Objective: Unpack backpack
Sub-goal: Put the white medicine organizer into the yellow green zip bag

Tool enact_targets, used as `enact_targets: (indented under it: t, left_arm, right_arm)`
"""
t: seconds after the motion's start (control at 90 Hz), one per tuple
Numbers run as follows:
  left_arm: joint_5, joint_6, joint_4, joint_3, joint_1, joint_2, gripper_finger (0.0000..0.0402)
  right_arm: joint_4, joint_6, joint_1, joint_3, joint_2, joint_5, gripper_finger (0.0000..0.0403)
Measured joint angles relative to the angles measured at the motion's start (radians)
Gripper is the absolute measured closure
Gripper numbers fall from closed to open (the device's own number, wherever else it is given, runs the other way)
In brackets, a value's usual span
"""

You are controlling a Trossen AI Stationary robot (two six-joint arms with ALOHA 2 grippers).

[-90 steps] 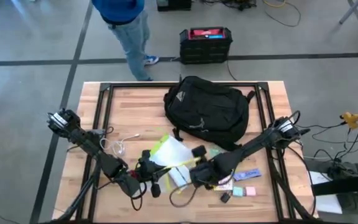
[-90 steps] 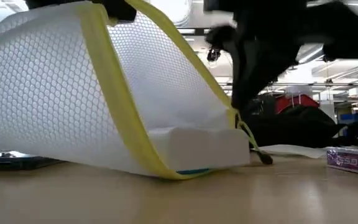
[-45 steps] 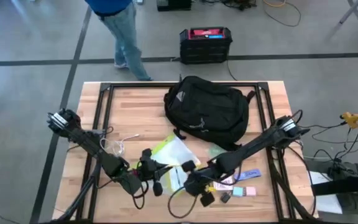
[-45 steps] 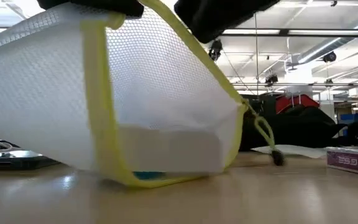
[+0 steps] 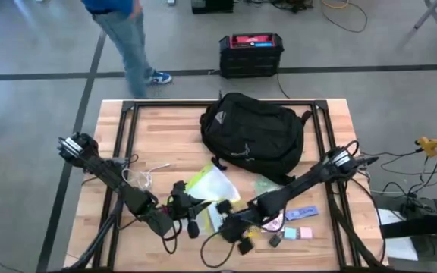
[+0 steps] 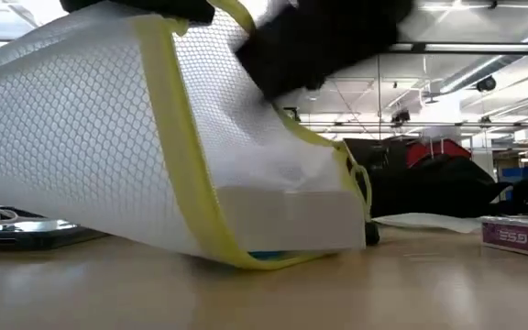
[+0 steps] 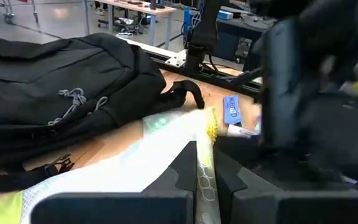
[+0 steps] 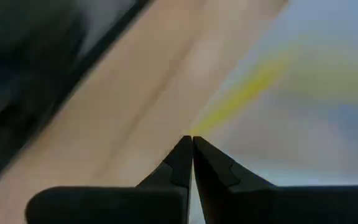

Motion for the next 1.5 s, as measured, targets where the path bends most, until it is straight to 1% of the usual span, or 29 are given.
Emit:
enact_targets:
  t: [0.044, 0.089, 0.178, 0.311, 0.356, 0.411, 0.478, 0.533, 0.622, 0.722, 0.778, 0.867, 0.967, 1.033, 1.1, 1.133, 1.167, 1.244, 1.356, 1.422, 1.5]
  left_arm:
    - [-0.001, -0.012, 0.000, 0.000, 0.000, 0.000, 0.0402]
    - [0.000, -0.017, 0.000, 0.000, 0.000, 0.000, 0.0402]
    - [0.031, -0.017, -0.005, 0.000, -0.001, 0.000, 0.0402]
    - [0.037, -0.011, -0.007, 0.000, -0.002, 0.000, 0.0402]
    - [0.037, -0.010, -0.010, 0.000, 0.000, 0.000, 0.0402]
    - [0.037, -0.009, -0.010, 0.000, 0.000, 0.000, 0.0402]
    - [0.036, -0.009, -0.009, 0.000, 0.000, 0.000, 0.0402]
    - [0.036, -0.009, -0.010, 0.000, 0.001, 0.001, 0.0402]
    - [0.036, -0.011, -0.009, 0.000, 0.001, 0.004, 0.0402]
    - [0.037, -0.027, -0.008, 0.000, 0.001, 0.016, 0.0402]
    - [0.045, -0.044, -0.005, 0.000, 0.001, 0.022, 0.0402]
    - [0.065, -0.066, -0.002, 0.001, 0.000, 0.028, 0.0402]
    - [0.081, -0.074, -0.015, 0.000, 0.000, 0.036, 0.0402]
    - [0.078, -0.075, -0.014, 0.000, 0.000, 0.035, 0.0402]
    - [0.080, -0.073, -0.014, 0.000, -0.002, 0.036, 0.0402]
    - [0.081, -0.070, -0.014, 0.000, -0.001, 0.037, 0.0402]
    - [0.081, -0.068, -0.014, 0.000, 0.001, 0.037, 0.0402]
    - [0.082, -0.068, -0.006, 0.000, 0.002, 0.042, 0.0402]
    - [0.083, -0.083, 0.015, 0.002, 0.001, 0.060, 0.0402]
    - [0.111, -0.094, 0.023, 0.009, 0.001, 0.071, 0.0402]
    - [0.131, -0.109, 0.030, 0.015, 0.002, 0.082, 0.0402]
  right_arm:
    - [0.007, -0.013, 0.000, 0.000, -0.013, 0.066, 0.0403]
    - [-0.025, -0.037, 0.002, -0.001, -0.026, 0.090, 0.0403]
    - [-0.200, -0.065, 0.001, -0.001, -0.047, 0.051, 0.0403]
    - [-0.496, -0.018, 0.013, -0.003, -0.062, 0.007, 0.0403]
    - [-0.561, -0.006, 0.016, -0.008, -0.062, 0.007, 0.0403]
    - [-0.581, -0.004, 0.018, -0.026, -0.062, 0.007, 0.0403]
    - [-0.552, -0.004, 0.017, -0.050, -0.047, 0.008, 0.0403]
    - [-0.491, -0.004, 0.012, -0.061, -0.019, 0.009, 0.0403]
    - [-0.299, 0.008, 0.001, -0.049, 0.026, 0.006, 0.0403]
    - [-0.044, -0.013, -0.002, 0.002, 0.018, 0.010, 0.0403]
    - [0.018, -0.037, -0.003, 0.015, 0.004, 0.013, 0.0403]
    - [-0.006, -0.080, -0.012, 0.036, 0.004, 0.047, 0.0403]
    - [-0.150, -0.102, -0.024, 0.042, -0.015, 0.061, 0.0403]
    - [-0.304, -0.117, -0.025, 0.043, -0.027, 0.060, 0.0403]
    - [-0.446, -0.123, -0.018, 0.040, -0.026, 0.037, 0.0403]
    - [-0.486, -0.122, -0.016, 0.028, -0.020, 0.021, 0.0403]
    - [-0.487, -0.113, -0.014, 0.015, -0.014, 0.004, 0.0403]
    - [-0.384, -0.101, -0.017, -0.009, 0.011, -0.005, 0.0403]
    - [-0.140, -0.112, -0.024, -0.011, 0.076, 0.012, 0.0403]
    - [0.011, -0.123, -0.025, -0.003, 0.116, 0.104, 0.0403]
    - [0.103, -0.143, -0.023, 0.026, 0.139, 0.246, 0.0403]
